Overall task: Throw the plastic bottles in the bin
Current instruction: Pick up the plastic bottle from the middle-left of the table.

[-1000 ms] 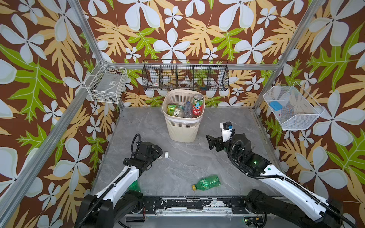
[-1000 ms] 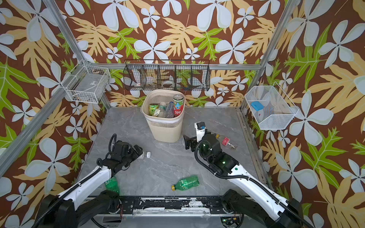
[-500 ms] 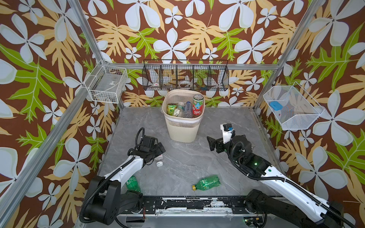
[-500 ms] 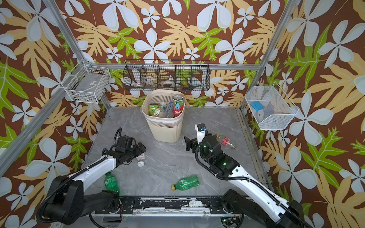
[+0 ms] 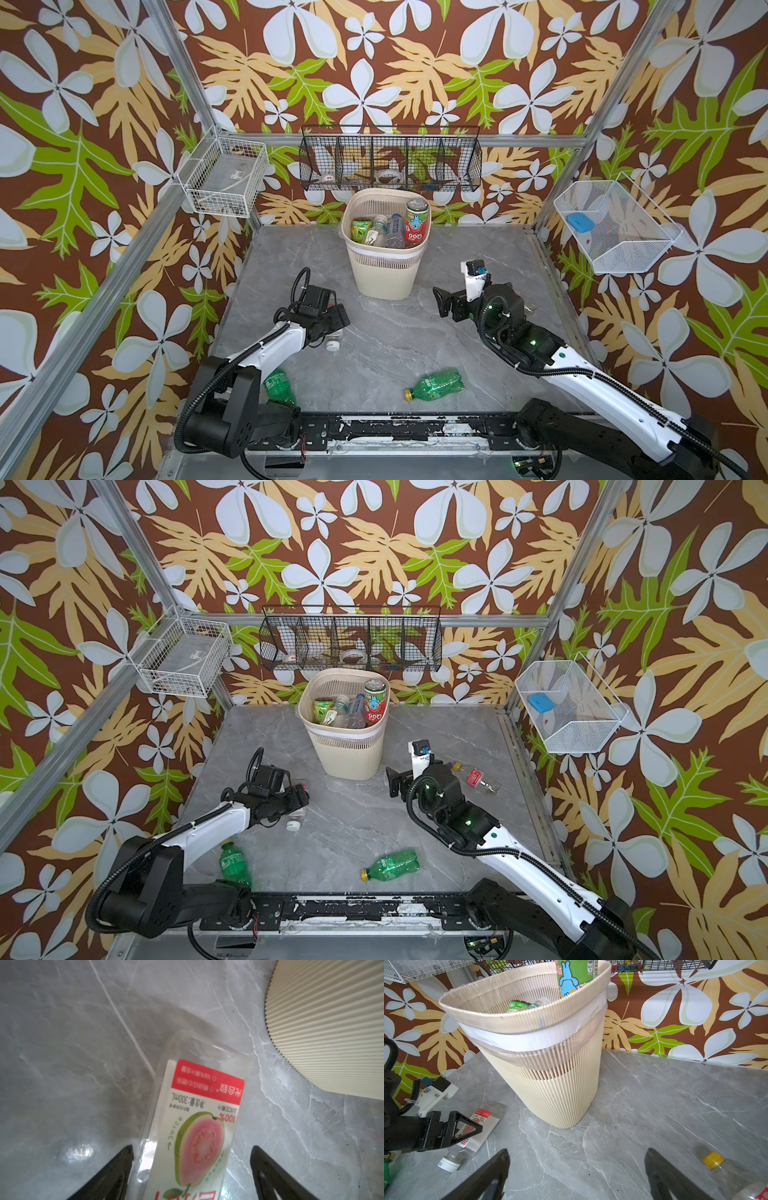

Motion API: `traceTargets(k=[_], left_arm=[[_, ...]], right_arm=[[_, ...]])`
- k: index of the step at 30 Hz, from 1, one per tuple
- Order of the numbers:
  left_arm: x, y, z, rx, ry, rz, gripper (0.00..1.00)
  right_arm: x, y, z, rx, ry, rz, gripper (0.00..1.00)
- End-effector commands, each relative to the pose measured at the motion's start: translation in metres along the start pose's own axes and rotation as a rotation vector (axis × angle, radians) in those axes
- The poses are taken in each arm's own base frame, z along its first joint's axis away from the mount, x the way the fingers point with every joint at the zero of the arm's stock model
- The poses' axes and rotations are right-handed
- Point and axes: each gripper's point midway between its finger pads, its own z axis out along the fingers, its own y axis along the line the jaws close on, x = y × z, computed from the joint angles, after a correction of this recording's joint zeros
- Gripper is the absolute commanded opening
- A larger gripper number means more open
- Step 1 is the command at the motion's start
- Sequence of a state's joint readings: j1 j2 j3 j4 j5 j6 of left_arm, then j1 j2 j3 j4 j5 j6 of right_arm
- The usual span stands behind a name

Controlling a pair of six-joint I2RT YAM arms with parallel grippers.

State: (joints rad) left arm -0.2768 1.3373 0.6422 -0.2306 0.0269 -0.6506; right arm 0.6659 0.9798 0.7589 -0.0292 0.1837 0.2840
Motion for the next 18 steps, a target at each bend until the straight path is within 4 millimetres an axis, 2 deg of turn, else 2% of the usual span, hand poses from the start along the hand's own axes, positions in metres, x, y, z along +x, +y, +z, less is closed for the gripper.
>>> traceTargets(k=[1,7,10,18], left_arm=[[0.003,0.006,0.003,-0.047,0.015,0.03,0.89],[0.002,0.015,0.008,-0.105,0.017,0.048,0.88],[0.0,0.014,0.011,-0.105,0.018,0.051,0.85],[-0.004,0.007,0.011,-0.086,0.016,0.061,0.62]], right_arm=[[-0.007,0.001,0.0,-0.003,-0.026,0.017,1.0],[-0.009,0.001,0.0,-0.004,-0.029,0.014,1.0],[-0.008,0.001,0.001,-0.004,-0.027,0.014,1.0],[-0.008,0.001,0.001,-0.002,-0.027,0.014,0.99]])
